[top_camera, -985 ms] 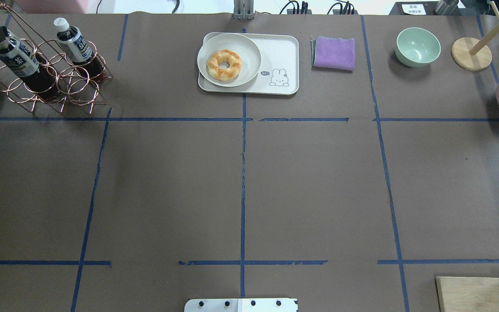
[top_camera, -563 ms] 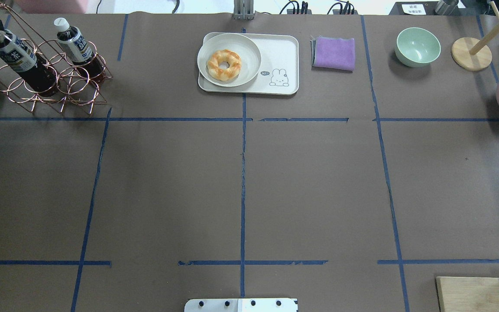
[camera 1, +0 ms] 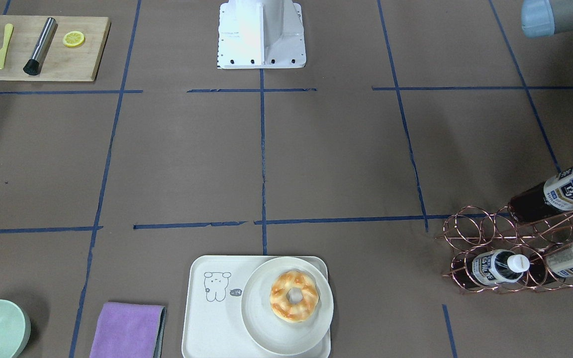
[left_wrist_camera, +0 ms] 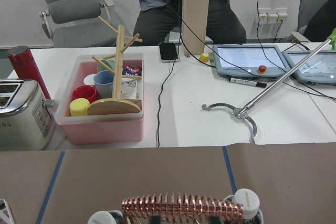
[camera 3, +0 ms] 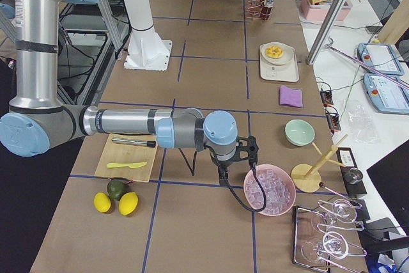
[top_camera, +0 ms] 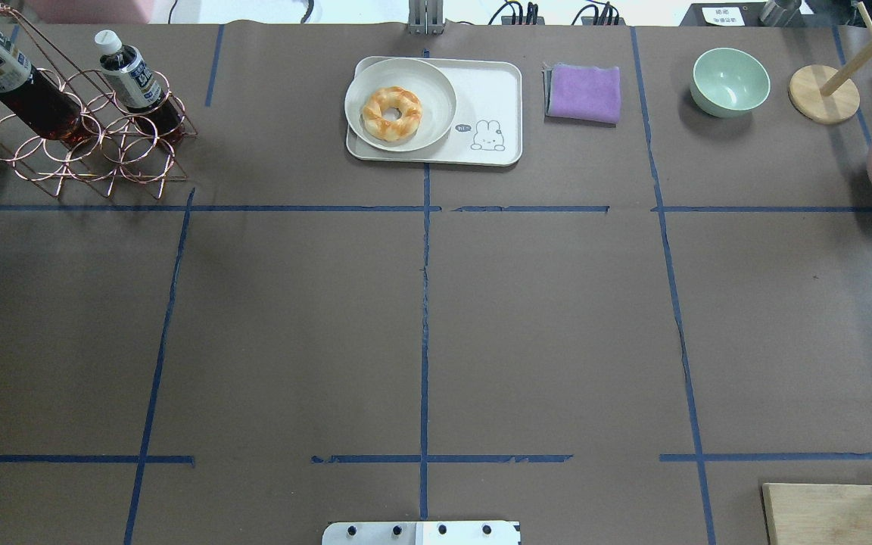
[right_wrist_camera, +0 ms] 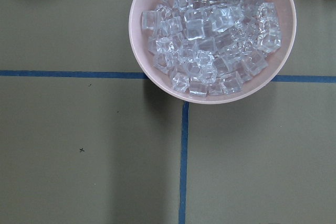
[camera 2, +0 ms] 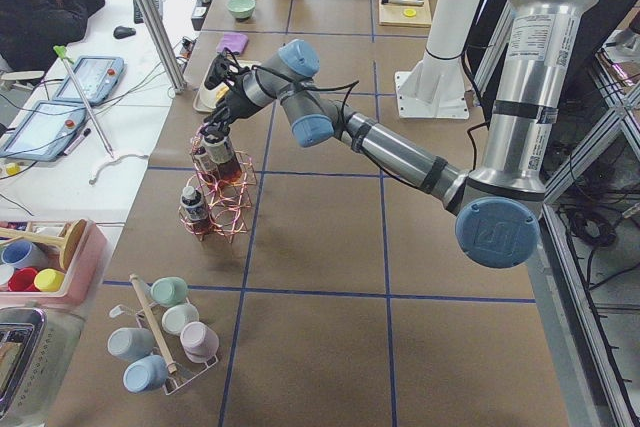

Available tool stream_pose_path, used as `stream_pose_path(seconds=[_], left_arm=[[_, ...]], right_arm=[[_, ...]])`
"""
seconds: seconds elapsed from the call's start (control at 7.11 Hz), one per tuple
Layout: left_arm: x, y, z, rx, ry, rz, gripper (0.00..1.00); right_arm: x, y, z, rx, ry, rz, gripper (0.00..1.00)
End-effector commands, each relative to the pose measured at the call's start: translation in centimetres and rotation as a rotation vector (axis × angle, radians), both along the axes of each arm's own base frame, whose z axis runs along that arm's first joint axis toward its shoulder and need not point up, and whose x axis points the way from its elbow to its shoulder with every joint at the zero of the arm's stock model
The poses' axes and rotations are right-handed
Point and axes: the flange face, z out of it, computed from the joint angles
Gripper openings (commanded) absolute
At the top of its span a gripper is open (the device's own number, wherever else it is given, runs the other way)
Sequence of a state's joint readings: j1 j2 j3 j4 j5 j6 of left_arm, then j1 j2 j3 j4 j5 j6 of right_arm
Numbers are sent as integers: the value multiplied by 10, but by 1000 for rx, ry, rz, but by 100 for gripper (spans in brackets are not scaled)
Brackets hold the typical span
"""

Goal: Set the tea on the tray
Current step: 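Close the left gripper on the bottle cap and lift it out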

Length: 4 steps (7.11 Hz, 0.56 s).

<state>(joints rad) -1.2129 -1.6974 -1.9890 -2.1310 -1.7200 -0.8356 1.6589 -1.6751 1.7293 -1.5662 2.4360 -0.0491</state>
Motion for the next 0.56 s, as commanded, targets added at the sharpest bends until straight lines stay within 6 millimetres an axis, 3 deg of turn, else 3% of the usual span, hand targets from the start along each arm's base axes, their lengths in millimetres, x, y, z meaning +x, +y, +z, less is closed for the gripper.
stream_pose_path(seconds=[0.0,0.14,0.42], left_arm=[[-1,35,-54,-54,27,-5,0],[44,52,-79,-60,78,54,0],[133,62,-135,-77,59,90,0]], right_arm=[[0,0,0,-1,0,-1,100],[0,0,2,-4,0,-1,100],[-1,5,7,-16,-3,-1,100]])
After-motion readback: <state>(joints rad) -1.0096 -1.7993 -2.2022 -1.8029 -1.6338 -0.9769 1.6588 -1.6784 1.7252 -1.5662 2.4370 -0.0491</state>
